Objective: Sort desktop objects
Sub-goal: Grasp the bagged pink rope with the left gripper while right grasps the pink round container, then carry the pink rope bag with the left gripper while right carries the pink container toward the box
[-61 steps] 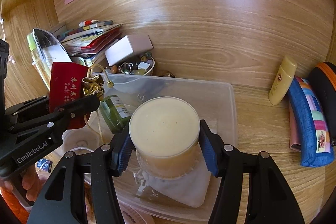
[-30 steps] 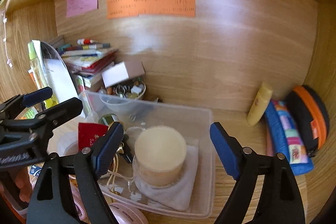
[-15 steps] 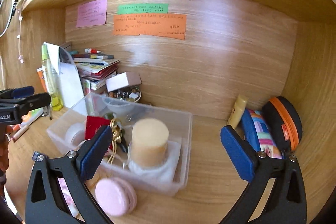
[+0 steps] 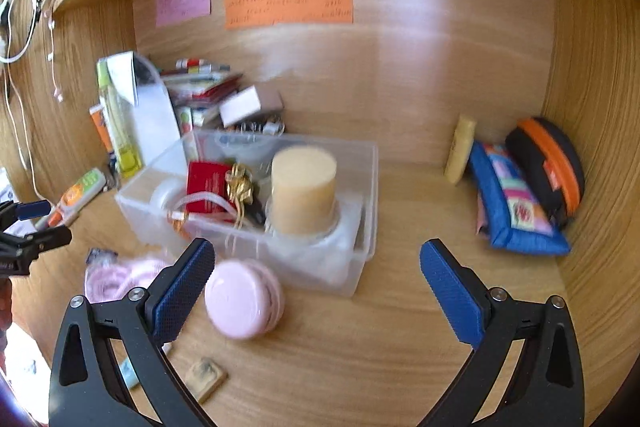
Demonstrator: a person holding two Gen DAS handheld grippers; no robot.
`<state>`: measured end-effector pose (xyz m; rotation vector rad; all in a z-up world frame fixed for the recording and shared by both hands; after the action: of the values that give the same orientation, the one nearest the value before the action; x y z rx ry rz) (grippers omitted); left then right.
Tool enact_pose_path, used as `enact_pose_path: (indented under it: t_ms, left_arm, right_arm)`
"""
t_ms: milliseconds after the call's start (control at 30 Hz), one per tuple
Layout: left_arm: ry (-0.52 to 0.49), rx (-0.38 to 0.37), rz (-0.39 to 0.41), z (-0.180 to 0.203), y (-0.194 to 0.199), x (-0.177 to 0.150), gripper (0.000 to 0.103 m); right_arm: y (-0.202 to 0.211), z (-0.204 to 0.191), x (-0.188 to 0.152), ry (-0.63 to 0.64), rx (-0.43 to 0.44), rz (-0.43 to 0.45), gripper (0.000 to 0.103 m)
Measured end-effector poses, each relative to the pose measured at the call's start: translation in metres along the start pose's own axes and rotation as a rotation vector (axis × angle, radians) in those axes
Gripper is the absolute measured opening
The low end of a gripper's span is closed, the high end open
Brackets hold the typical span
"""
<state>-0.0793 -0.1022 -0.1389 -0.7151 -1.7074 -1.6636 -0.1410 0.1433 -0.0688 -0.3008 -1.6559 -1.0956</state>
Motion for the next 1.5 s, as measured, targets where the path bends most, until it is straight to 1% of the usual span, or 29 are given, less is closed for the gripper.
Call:
enact_pose_path:
  t_ms: [133, 200, 267, 433, 500, 633, 667, 733, 800, 867, 967, 1100, 1167, 1200, 1267, 1333, 1400, 1500]
  left_arm:
    - [-0.11, -0.035, -0.042, 0.029, -0.007, -0.018, 0.101]
    - [-0.15, -0.061, -0.058, 0.041, -0.009, -0.023, 0.101]
    - [-0.184, -0.098, -0.077, 0.05, -0.012, -0.028, 0.101]
    - [-0.245, -0.16, -0.133, 0.064, -0.024, -0.031, 0.101]
    - [-0.271, -0.169, -0.157, 0.067, -0.031, -0.032, 0.101]
    - [-0.327, -0.157, -0.188, 0.073, -0.048, -0.034, 0.101]
    - [-0.333, -0.16, -0.196, 0.075, -0.051, -0.036, 0.101]
    - [-0.346, -0.177, -0.212, 0.081, -0.058, -0.038, 0.101]
    - [-0.362, -0.188, -0.221, 0.087, -0.064, -0.038, 0.101]
    - [-0.37, -0.204, -0.223, 0.091, -0.067, -0.037, 0.101]
    - [-0.377, -0.238, -0.226, 0.095, -0.07, -0.035, 0.101]
    - [-0.346, -0.323, -0.248, 0.096, -0.076, -0.035, 0.1]
    - [-0.344, -0.322, -0.237, 0.094, -0.077, -0.033, 0.1]
    - [-0.344, -0.323, -0.231, 0.094, -0.077, -0.033, 0.097]
    - [-0.343, -0.329, -0.211, 0.094, -0.075, -0.03, 0.085]
    - [-0.335, -0.328, -0.204, 0.093, -0.073, -0.027, 0.068]
    - [-0.322, -0.341, -0.195, 0.092, -0.071, -0.026, 0.063]
    - [-0.302, -0.337, -0.179, 0.088, -0.069, -0.027, 0.06]
  right_arm:
    - [-0.009, -0.011, -0.023, -0.014, 0.04, -0.078, 0.102]
    - [-0.014, -0.017, -0.031, -0.012, 0.056, -0.107, 0.102]
    - [-0.021, -0.025, -0.038, -0.006, 0.075, -0.13, 0.102]
    - [-0.045, -0.044, -0.049, -0.018, 0.095, -0.192, 0.102]
    - [-0.053, -0.048, -0.05, 0.006, 0.07, -0.199, 0.102]
    - [-0.064, -0.054, -0.053, 0.056, 0.061, -0.23, 0.1]
    - [-0.067, -0.054, -0.055, 0.068, 0.054, -0.24, 0.098]
    - [-0.071, -0.053, -0.059, 0.079, 0.051, -0.258, 0.09]
    - [-0.074, -0.052, -0.063, 0.067, 0.065, -0.284, 0.076]
    - [-0.077, -0.048, -0.065, 0.046, 0.08, -0.303, 0.064]
    - [-0.075, -0.043, -0.066, 0.025, 0.097, -0.308, 0.062]
    - [-0.07, -0.035, -0.065, -0.003, 0.114, -0.297, 0.062]
    - [-0.064, -0.031, -0.063, -0.021, 0.124, -0.285, 0.062]
    - [-0.063, -0.029, -0.062, -0.026, 0.125, -0.28, 0.062]
    - [-0.06, -0.026, -0.059, -0.029, 0.124, -0.269, 0.062]
    - [-0.055, -0.023, -0.058, -0.032, 0.118, -0.258, 0.062]
    - [-0.053, -0.021, -0.056, -0.041, 0.121, -0.252, 0.062]
    - [-0.047, -0.016, -0.054, -0.055, 0.116, -0.236, 0.062]
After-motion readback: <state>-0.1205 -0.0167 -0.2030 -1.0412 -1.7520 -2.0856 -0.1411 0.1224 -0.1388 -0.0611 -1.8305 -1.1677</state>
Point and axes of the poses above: each gripper's, at about its wrist camera, not at the fingertips, and y roughly against the way its jaws point, z to its right, x to its top, the point moved 9 cm from there along -y, roughly the way its jaws point, and after that the axes turned 4 degrees about z, right-handed, at the moved point
